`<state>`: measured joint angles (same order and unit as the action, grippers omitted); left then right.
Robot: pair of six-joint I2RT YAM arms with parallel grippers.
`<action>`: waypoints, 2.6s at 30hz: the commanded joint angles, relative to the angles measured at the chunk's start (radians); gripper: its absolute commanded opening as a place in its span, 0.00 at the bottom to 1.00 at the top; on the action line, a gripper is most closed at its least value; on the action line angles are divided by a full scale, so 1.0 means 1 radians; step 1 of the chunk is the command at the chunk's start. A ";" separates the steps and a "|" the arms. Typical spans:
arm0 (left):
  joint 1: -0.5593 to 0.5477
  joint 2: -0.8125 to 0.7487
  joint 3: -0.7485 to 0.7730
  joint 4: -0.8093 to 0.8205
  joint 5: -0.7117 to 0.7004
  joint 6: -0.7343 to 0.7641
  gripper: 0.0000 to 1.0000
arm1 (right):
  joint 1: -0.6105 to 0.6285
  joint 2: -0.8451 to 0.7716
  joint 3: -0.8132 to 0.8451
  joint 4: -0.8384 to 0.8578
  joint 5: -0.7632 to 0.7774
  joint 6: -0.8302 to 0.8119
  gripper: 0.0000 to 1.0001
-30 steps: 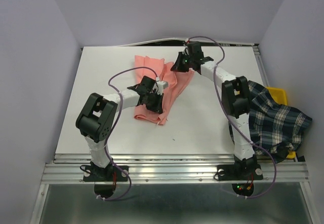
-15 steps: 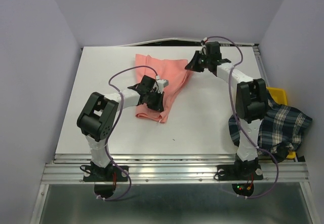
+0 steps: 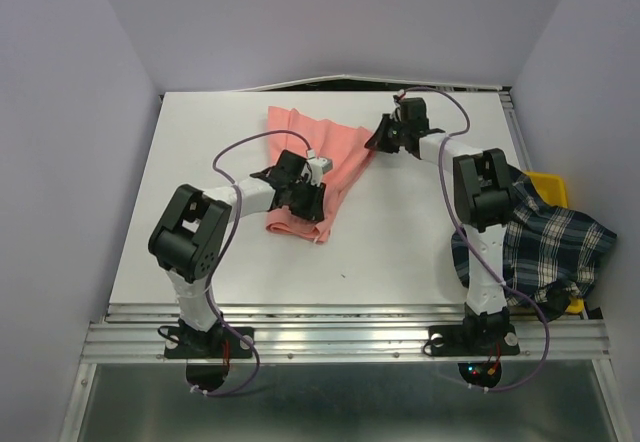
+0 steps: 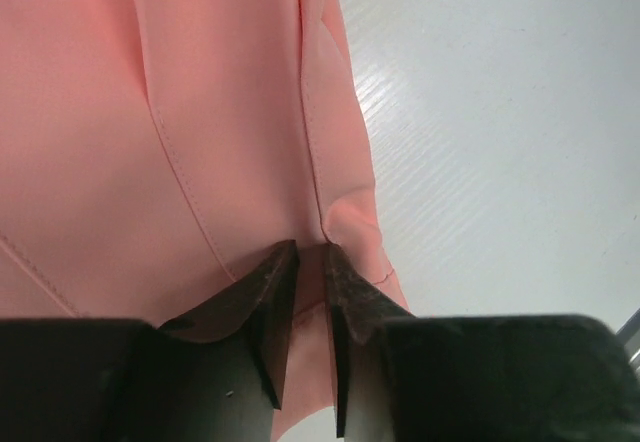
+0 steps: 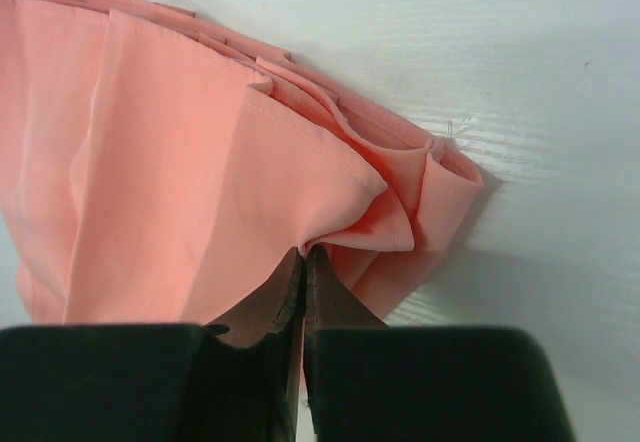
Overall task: Fold and stack the skirts
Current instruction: Fold the skirt
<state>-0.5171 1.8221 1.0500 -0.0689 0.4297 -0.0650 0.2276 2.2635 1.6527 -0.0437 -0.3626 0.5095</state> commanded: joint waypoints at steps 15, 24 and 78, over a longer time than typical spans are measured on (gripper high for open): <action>0.204 -0.313 0.203 -0.230 -0.022 0.209 0.78 | -0.002 -0.146 0.217 -0.165 0.030 -0.206 0.94; 0.324 0.018 0.355 -0.181 0.190 0.234 0.62 | 0.087 -0.144 0.180 -0.180 -0.280 -0.108 0.82; -0.044 -0.610 -0.389 0.141 -0.197 0.953 0.85 | 0.291 -0.266 -0.829 0.466 -0.296 0.334 0.93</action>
<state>-0.5503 1.2198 0.6628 0.0341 0.2142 0.8711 0.4999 1.9144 0.8345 0.4320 -0.8219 0.8761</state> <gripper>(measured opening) 0.844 0.951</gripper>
